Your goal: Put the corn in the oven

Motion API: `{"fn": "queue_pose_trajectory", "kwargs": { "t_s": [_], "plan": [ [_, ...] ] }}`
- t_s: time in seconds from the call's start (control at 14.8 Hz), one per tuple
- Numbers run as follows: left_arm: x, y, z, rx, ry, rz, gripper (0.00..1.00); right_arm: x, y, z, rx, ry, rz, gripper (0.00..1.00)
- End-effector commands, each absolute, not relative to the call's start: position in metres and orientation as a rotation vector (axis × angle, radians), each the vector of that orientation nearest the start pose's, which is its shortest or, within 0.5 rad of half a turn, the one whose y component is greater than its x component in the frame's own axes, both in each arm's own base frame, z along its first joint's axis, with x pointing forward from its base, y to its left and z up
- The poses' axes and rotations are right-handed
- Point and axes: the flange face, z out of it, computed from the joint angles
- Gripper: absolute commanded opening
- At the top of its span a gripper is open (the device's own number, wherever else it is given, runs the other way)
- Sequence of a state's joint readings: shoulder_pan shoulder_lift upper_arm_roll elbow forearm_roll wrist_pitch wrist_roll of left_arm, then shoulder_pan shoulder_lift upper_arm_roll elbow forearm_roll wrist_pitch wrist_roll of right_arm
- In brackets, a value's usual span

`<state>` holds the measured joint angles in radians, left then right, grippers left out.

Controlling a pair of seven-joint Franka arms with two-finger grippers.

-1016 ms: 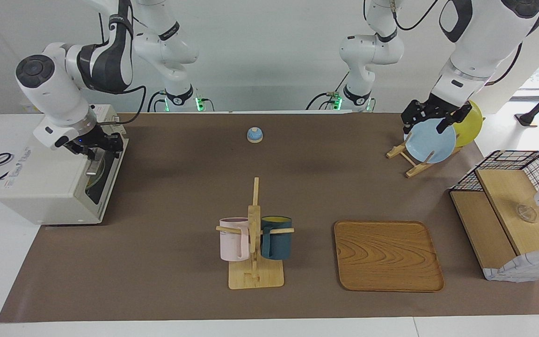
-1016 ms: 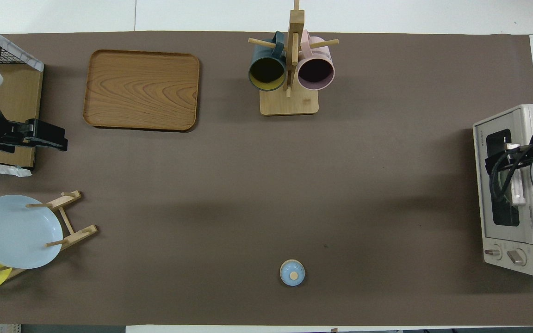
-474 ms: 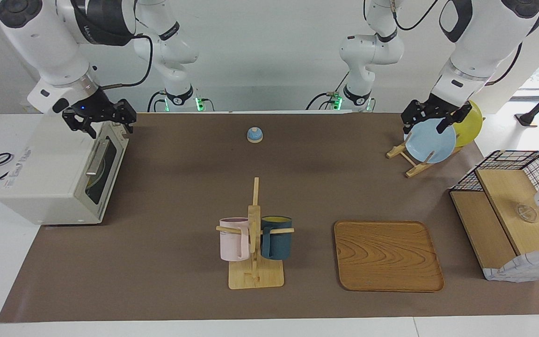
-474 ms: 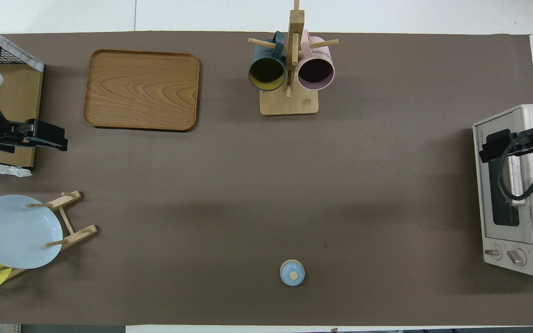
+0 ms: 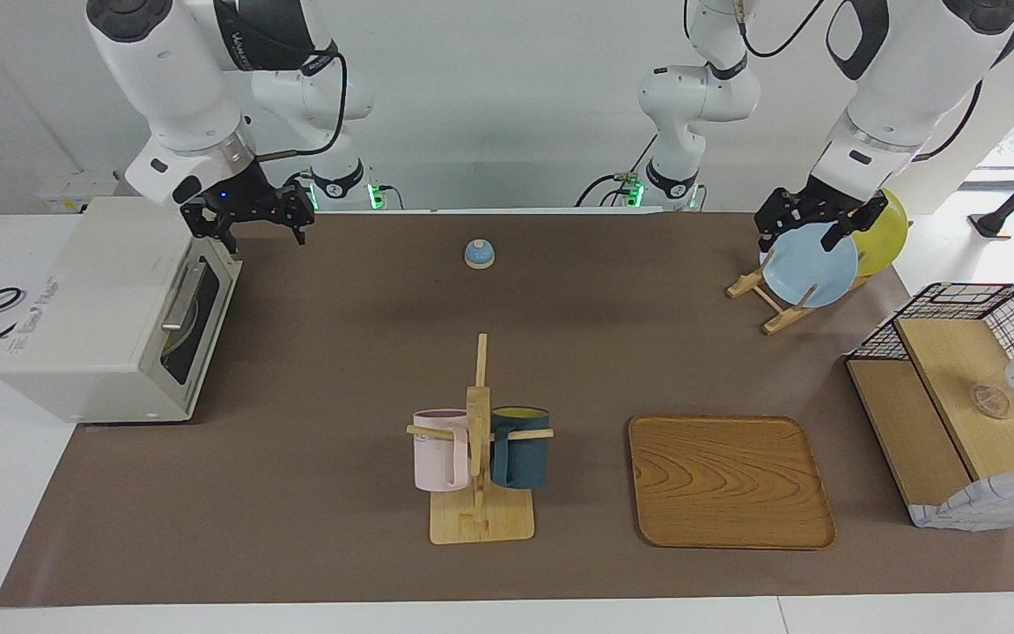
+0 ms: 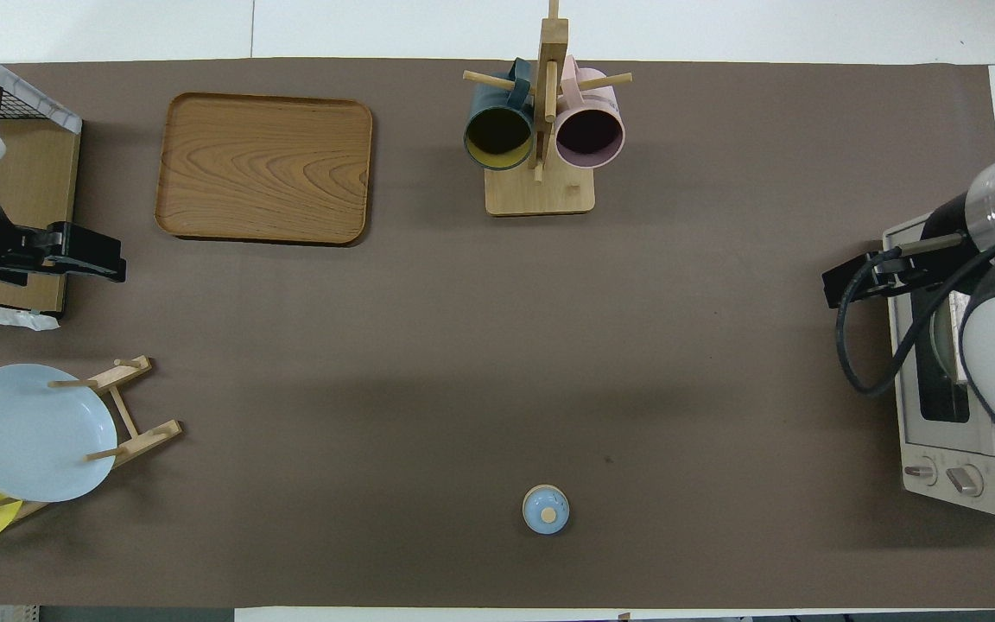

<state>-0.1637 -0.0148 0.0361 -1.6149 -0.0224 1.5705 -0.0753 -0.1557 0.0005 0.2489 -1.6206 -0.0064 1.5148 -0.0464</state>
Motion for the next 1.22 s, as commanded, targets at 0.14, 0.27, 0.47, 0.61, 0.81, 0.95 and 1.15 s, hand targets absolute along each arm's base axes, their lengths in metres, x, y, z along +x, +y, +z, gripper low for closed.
{"fn": "queue_pose_trajectory", "kwargs": {
  "t_s": [0.14, 0.27, 0.47, 0.61, 0.81, 0.95, 1.15],
  "plan": [
    [0.5411, -0.0693, 0.6164, -3.138, 0.084, 0.058, 1.00, 0.5449, 0.0530, 0.5998, -3.131, -0.209, 0.178, 1.00],
    [0.5411, -0.0693, 0.6164, -3.138, 0.084, 0.058, 1.00, 0.5449, 0.0530, 0.5998, -3.131, -0.209, 0.178, 1.00],
    [0.5412, -0.0693, 0.6171, -3.139, 0.084, 0.055, 1.00, 0.5453, 0.0537, 0.6021, -3.132, -0.212, 0.168, 1.00],
    [0.5411, -0.0693, 0.6164, -3.138, 0.084, 0.058, 1.00, 0.5460, 0.0562, 0.6070, -3.132, -0.219, 0.151, 1.00],
    [0.5412, -0.0693, 0.6171, -3.139, 0.084, 0.055, 1.00, 0.5465, 0.0562, 0.6073, -3.132, -0.219, 0.144, 1.00],
    [0.5412, -0.0693, 0.6171, -3.139, 0.084, 0.055, 1.00, 0.5469, 0.0561, 0.6076, -3.134, -0.219, 0.139, 1.00],
    [0.5412, -0.0693, 0.6171, -3.139, 0.084, 0.055, 1.00, 0.5505, 0.0527, 0.6079, -3.134, -0.210, 0.115, 1.00]
  ]
}}
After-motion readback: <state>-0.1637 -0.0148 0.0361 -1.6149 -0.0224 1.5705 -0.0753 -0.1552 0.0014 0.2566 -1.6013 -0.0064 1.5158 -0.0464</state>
